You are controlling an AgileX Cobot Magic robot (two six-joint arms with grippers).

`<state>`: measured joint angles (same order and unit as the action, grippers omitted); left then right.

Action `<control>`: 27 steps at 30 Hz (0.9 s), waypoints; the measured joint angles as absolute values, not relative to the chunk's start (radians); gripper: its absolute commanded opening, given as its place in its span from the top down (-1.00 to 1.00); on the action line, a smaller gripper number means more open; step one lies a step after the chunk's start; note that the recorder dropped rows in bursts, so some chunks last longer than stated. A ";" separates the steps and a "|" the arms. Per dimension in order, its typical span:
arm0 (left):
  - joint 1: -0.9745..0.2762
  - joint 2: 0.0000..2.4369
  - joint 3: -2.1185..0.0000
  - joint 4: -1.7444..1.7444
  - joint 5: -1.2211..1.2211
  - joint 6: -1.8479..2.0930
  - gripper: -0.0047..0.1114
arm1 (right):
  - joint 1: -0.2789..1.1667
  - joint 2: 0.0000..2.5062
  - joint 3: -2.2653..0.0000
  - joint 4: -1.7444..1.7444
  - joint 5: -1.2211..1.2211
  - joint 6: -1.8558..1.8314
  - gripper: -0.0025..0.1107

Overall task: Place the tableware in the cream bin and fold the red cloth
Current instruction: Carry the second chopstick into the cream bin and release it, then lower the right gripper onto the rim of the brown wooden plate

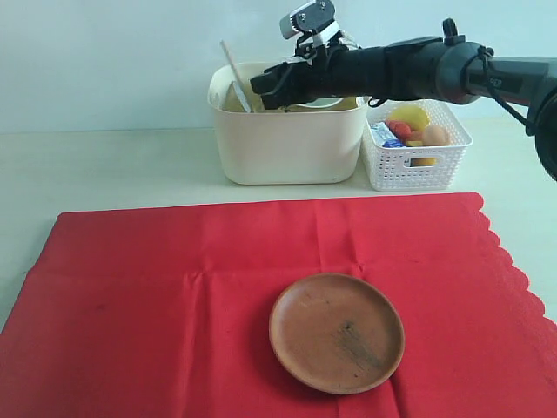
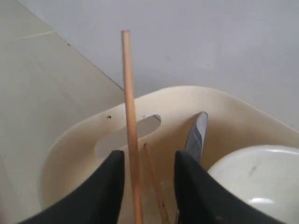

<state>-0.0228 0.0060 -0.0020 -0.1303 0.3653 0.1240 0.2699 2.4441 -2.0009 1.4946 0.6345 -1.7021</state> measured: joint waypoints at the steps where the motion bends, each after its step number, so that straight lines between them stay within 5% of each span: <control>1: -0.023 0.006 -0.002 -0.130 0.365 0.124 0.92 | 0.270 2.444 -2.001 1.467 0.632 -1.675 0.00; 14: -0.023 0.006 -0.002 -0.130 0.365 0.124 0.92 | 0.270 2.306 -2.001 1.000 0.669 -1.101 -0.04; 27: -0.023 0.006 -0.002 -0.130 0.365 0.124 0.92 | 0.270 2.159 -2.005 0.329 1.128 -0.407 0.03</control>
